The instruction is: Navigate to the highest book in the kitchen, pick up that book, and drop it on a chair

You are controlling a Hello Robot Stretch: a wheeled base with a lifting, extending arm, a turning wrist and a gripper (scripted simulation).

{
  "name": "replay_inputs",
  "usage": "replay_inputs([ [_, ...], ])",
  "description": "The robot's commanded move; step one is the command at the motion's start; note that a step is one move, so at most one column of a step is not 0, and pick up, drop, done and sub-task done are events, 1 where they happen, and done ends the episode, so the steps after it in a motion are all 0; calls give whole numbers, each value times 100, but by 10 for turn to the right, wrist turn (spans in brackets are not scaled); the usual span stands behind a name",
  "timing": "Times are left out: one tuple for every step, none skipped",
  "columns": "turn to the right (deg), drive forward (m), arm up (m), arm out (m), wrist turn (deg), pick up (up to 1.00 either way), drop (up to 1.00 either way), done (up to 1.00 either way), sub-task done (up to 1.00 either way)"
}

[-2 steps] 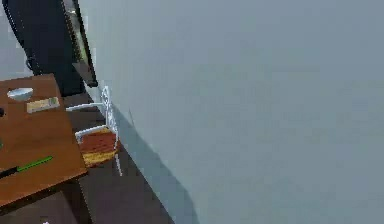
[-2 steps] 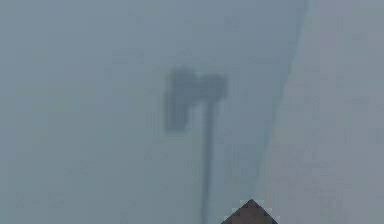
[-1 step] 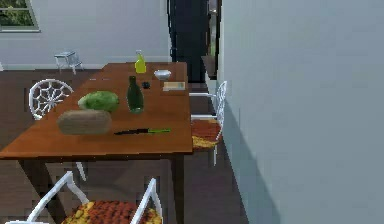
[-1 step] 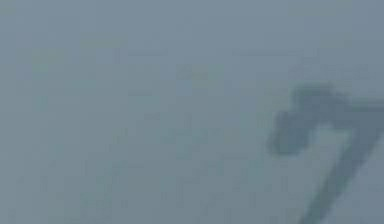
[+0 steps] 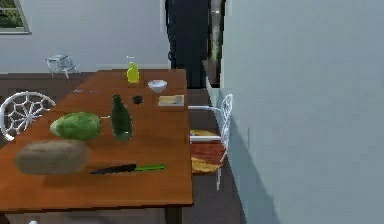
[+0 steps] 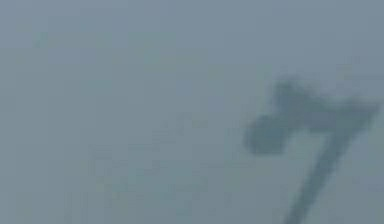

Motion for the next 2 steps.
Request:
replay_inputs([
  [-450,0,0,0,0,0,0,0,0],
  [-450,0,0,0,0,0,0,0,0],
])
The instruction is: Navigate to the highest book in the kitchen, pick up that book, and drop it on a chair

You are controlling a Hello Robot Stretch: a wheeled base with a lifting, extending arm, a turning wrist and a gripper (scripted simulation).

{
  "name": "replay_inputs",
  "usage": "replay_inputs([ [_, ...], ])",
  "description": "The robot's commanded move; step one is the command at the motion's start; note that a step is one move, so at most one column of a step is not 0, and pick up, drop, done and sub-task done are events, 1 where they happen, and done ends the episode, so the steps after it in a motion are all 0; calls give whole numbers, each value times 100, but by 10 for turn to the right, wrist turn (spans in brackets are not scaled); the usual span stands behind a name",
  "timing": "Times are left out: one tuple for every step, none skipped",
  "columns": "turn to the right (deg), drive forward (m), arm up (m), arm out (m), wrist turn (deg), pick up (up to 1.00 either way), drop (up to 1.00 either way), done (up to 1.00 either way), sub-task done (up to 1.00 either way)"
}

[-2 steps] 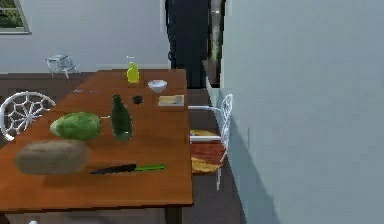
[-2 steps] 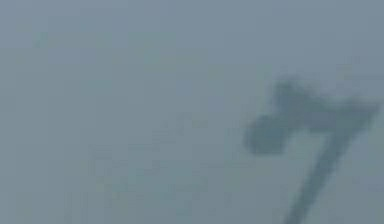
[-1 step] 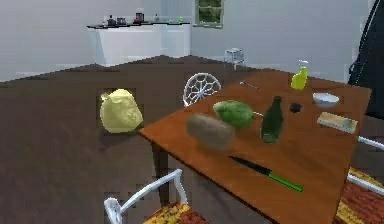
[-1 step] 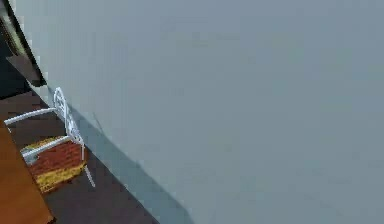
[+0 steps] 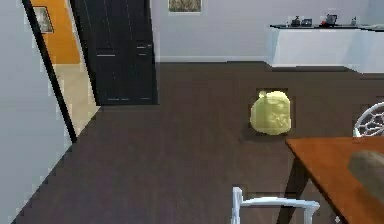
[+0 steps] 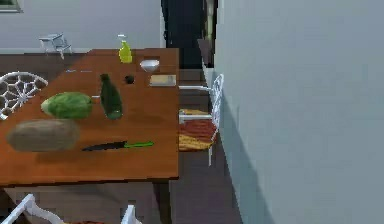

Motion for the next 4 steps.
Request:
replay_inputs([
  [-450,0,0,0,0,0,0,0,0],
  [-390,0,0,0,0,0,0,0,0],
  [0,35,0,0,0,0,0,0,0],
  [450,0,0,0,0,0,0,0,0],
])
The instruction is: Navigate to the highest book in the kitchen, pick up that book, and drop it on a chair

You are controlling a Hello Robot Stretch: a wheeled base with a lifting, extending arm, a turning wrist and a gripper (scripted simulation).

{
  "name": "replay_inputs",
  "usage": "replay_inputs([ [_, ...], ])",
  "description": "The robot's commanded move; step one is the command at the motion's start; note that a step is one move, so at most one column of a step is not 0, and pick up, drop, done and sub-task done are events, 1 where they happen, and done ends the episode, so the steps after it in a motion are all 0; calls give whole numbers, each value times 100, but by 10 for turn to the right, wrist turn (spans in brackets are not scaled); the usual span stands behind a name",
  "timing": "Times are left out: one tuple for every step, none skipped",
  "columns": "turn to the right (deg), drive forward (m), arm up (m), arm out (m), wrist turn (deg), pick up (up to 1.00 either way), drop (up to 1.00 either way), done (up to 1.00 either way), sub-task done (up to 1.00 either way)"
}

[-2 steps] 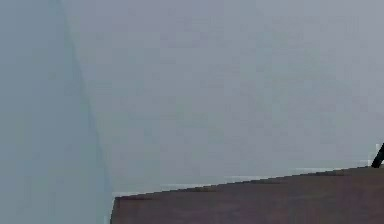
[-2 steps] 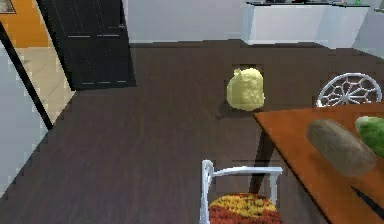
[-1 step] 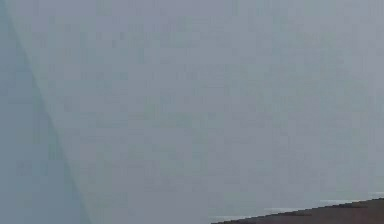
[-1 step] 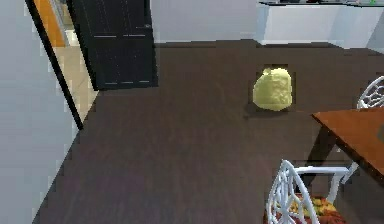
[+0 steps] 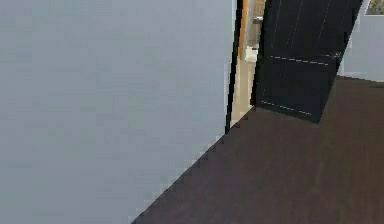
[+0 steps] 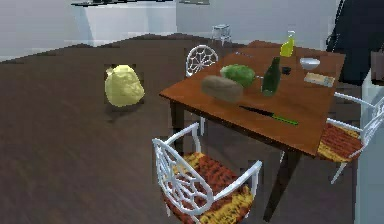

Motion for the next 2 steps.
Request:
replay_inputs([
  [270,0,0,0,0,0,0,0,0],
  [0,70,0,0,0,0,0,0,0],
])
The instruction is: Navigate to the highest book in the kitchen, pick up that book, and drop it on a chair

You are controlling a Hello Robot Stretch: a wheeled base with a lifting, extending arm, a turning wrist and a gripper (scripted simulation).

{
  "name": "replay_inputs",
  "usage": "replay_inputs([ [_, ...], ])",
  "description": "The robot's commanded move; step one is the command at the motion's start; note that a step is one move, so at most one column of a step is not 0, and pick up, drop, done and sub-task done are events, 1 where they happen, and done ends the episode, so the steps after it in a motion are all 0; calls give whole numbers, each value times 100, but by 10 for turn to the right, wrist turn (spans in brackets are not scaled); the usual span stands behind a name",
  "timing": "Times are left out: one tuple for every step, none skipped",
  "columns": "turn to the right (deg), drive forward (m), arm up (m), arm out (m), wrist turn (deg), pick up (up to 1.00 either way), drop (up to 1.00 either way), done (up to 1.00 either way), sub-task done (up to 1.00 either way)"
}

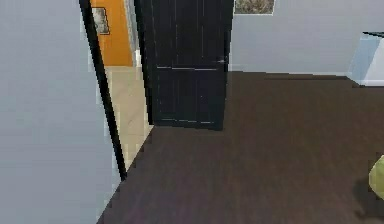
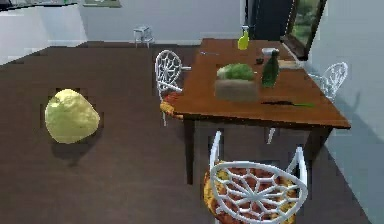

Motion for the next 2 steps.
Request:
replay_inputs([
  [330,0,0,0,0,0,0,0,0],
  [0,100,0,0,0,0,0,0,0],
])
